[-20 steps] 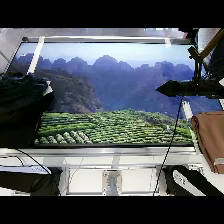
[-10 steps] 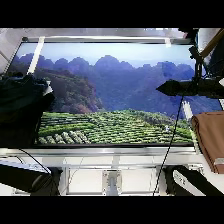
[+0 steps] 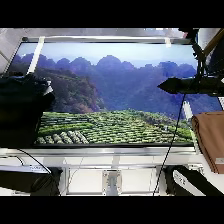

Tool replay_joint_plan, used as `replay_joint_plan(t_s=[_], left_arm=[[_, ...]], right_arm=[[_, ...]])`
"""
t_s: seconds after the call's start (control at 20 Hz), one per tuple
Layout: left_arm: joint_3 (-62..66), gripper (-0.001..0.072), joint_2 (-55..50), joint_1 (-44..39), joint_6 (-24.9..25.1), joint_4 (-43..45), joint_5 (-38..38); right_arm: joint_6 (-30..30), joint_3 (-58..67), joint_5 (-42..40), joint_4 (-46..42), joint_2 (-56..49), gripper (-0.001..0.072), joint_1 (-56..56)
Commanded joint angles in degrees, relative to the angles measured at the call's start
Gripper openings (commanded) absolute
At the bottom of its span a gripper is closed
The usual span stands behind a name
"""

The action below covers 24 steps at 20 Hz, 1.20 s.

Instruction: Fold the clothes and pants, and hang the long-sleeved shirts on hangers.

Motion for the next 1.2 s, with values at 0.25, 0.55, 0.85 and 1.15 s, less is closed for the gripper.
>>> replay_joint_plan(t_s=[0.25,0.55,0.85,1.15], left_arm=[[0.11,0.0010,28.65,-20.76,11.78,-17.73,-1.68],[-0.35,0.0010,22.91,-63.43,11.56,-14.16,-3.98],[-0.35,0.0010,3.69,-90.68,-2.29,11.06,0.13],[-0.17,0.0691,-2.99,-87.62,-7.39,17.00,0.50]], right_arm=[[-0.17,23.08,20.02,-34.32,0.04,0.0052,0.00],[-3.13,29.14,14.86,-39.54,-0.13,0.0052,-5.18],[-2.93,28.94,12.00,-35.47,-3.54,0.0053,-6.40],[-3.02,25.92,12.00,-28.68,-10.84,0.0379,-6.43]])
